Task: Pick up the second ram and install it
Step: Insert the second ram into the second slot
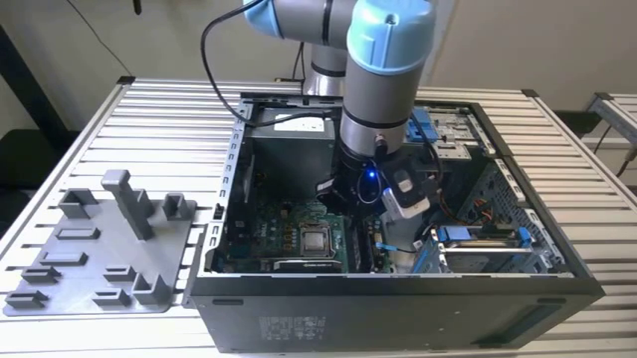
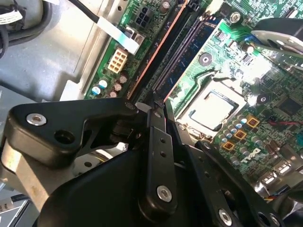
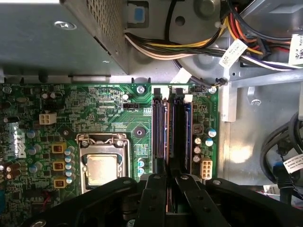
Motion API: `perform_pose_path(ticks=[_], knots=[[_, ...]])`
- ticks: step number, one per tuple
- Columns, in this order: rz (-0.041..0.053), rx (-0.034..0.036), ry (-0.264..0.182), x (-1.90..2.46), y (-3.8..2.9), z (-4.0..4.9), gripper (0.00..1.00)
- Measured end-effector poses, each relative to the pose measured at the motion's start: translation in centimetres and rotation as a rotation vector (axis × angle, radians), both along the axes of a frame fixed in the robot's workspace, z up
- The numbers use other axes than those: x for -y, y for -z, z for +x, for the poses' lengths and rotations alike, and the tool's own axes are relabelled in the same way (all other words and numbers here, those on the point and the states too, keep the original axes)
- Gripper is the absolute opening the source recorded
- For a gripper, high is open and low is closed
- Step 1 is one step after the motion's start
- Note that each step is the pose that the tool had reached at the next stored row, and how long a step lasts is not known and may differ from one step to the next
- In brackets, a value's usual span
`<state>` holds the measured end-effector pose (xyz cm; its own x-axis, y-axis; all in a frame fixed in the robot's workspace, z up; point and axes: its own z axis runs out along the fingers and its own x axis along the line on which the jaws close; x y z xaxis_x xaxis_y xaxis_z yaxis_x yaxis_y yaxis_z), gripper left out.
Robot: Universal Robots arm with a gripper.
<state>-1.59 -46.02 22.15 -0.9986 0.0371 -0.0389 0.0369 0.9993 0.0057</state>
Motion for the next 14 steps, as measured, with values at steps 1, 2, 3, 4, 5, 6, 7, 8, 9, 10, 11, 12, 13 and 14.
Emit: perform_pose_path(ticks=[1, 2, 3, 4, 5, 6, 7, 8, 9, 10, 11, 12, 13, 14], knots=[[-0.0001, -0.0001, 0.0, 0.0, 0.05, -0.01, 0.14], [-0.0003, -0.0001, 0.0, 0.01, 0.1, -0.02, 0.14], [-0.0003, -0.0001, 0.0, 0.01, 0.16, -0.03, 0.14], [-0.0004, -0.0001, 0.0, 0.01, 0.2, -0.04, 0.14], [-0.0006, -0.0002, 0.0, 0.01, 0.2, -0.04, 0.14], [-0.0006, -0.0002, 0.0, 0.01, 0.21, -0.04, 0.14], [-0.0005, -0.0002, -0.001, 0.01, 0.22, -0.04, 0.14], [-0.0004, -0.0001, -0.002, 0.01, 0.23, -0.04, 0.14], [-0.0002, -0.0001, -0.004, 0.01, 0.24, -0.04, 0.14], [-0.0002, -0.0001, -0.006, 0.01, 0.24, -0.04, 0.14], [-0.0002, 0.0, -0.008, 0.01, 0.24, -0.04, 0.14], [-0.0001, 0.0, -0.009, 0.0, 0.24, -0.04, 0.14], [-0.0001, 0.0, -0.01, 0.0, 0.24, -0.04, 0.14], [-0.0001, 0.0, -0.012, 0.0, 0.24, -0.04, 0.14]])
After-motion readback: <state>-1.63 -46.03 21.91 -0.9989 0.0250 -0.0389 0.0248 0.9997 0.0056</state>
